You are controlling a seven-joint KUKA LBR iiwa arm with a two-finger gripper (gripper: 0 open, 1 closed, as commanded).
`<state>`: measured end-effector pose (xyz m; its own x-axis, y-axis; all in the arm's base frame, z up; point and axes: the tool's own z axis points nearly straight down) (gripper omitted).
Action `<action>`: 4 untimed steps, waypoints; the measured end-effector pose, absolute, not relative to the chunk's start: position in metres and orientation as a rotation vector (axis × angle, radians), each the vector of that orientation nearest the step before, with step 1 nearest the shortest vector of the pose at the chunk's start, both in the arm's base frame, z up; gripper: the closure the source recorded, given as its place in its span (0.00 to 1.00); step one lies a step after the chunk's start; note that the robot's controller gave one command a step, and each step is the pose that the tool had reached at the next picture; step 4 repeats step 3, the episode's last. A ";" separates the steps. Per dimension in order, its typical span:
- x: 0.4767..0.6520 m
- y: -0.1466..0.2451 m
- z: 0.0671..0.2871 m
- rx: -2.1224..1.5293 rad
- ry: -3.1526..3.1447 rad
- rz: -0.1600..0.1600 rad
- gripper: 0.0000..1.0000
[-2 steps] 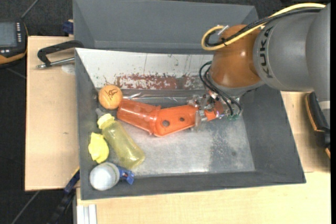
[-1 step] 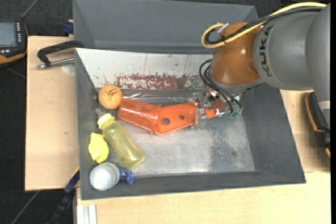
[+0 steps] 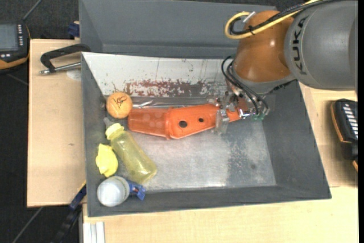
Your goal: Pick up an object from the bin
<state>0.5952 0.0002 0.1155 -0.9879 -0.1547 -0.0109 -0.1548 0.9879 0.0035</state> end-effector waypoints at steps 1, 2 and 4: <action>0.595 0.001 0.163 -0.223 3.117 0.007 1.00; 0.594 0.001 0.173 -0.222 3.116 0.007 1.00; 0.593 0.040 0.224 0.170 3.115 0.013 1.00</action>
Offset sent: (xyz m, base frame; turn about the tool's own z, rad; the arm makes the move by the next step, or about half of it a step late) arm -0.0169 -0.0033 0.1505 -0.0291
